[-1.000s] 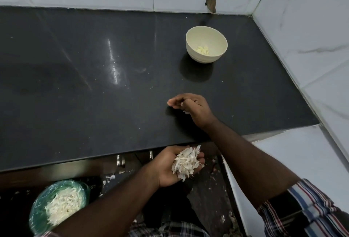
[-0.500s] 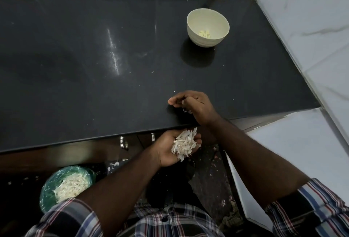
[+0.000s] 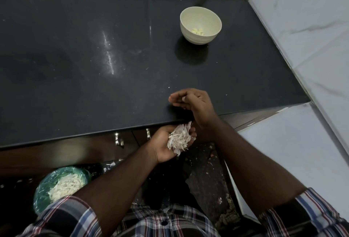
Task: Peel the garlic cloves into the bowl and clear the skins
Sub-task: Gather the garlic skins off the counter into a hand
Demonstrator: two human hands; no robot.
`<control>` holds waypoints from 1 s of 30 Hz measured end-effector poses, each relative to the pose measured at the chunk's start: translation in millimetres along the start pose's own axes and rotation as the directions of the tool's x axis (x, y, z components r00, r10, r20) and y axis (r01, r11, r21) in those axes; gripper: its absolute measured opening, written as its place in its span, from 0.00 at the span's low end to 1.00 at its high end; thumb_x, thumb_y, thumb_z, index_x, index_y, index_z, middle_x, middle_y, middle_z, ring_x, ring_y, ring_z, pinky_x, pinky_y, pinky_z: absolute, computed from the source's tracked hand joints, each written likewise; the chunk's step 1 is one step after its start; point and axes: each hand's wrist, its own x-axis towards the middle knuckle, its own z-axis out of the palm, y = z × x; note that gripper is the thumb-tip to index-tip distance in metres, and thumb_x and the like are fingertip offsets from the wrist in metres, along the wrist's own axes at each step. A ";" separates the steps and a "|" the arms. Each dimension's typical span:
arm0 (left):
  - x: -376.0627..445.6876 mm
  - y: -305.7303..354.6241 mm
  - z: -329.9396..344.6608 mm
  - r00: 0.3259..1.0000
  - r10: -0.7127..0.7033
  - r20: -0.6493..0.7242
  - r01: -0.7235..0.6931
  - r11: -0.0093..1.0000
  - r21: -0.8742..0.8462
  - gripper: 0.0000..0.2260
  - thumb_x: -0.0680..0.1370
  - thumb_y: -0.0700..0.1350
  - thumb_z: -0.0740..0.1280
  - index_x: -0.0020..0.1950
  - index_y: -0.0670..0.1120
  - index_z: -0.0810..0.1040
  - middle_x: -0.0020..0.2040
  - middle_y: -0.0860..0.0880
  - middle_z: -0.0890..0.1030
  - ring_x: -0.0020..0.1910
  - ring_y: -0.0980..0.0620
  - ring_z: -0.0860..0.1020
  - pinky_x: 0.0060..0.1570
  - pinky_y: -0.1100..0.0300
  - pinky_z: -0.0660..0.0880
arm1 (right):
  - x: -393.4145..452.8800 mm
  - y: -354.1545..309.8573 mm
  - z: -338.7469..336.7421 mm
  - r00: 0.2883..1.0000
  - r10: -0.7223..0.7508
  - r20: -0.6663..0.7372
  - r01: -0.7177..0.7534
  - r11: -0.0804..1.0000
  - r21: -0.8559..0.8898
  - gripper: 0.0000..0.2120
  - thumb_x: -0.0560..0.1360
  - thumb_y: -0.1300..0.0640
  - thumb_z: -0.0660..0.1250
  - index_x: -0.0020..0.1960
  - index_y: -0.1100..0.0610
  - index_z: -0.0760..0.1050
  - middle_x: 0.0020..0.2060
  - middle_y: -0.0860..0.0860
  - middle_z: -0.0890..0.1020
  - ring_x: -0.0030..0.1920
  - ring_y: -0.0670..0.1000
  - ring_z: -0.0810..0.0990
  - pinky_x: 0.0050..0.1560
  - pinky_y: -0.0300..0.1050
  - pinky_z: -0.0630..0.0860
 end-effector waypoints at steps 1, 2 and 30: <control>-0.2 0.2 0.0 1.000 -0.002 -0.007 0.002 1.000 -0.002 0.14 0.75 0.41 0.64 0.51 0.35 0.85 0.51 0.40 0.84 0.46 0.43 0.85 0.46 0.54 0.84 | 2.2 2.6 0.7 1.000 -0.006 -0.011 0.005 1.000 -0.031 0.17 0.71 0.64 0.57 0.51 0.69 0.81 0.47 0.63 0.85 0.51 0.57 0.85 0.53 0.46 0.81; -1.6 0.3 0.8 1.000 -0.002 -0.009 0.002 1.000 -0.001 0.14 0.75 0.41 0.64 0.51 0.35 0.85 0.51 0.40 0.84 0.46 0.43 0.85 0.46 0.53 0.84 | 1.0 4.4 2.1 1.000 -0.011 -0.015 0.010 0.998 -0.055 0.17 0.71 0.64 0.57 0.51 0.68 0.81 0.47 0.62 0.85 0.51 0.56 0.84 0.53 0.46 0.80; -5.0 -15.8 22.1 0.990 -0.022 0.137 0.020 1.000 0.019 0.17 0.83 0.47 0.57 0.58 0.39 0.82 0.54 0.41 0.84 0.52 0.43 0.83 0.56 0.51 0.77 | -81.0 19.4 9.0 0.790 -0.175 -0.588 0.171 0.983 -0.064 0.13 0.72 0.65 0.60 0.47 0.60 0.84 0.44 0.55 0.87 0.44 0.52 0.84 0.44 0.43 0.78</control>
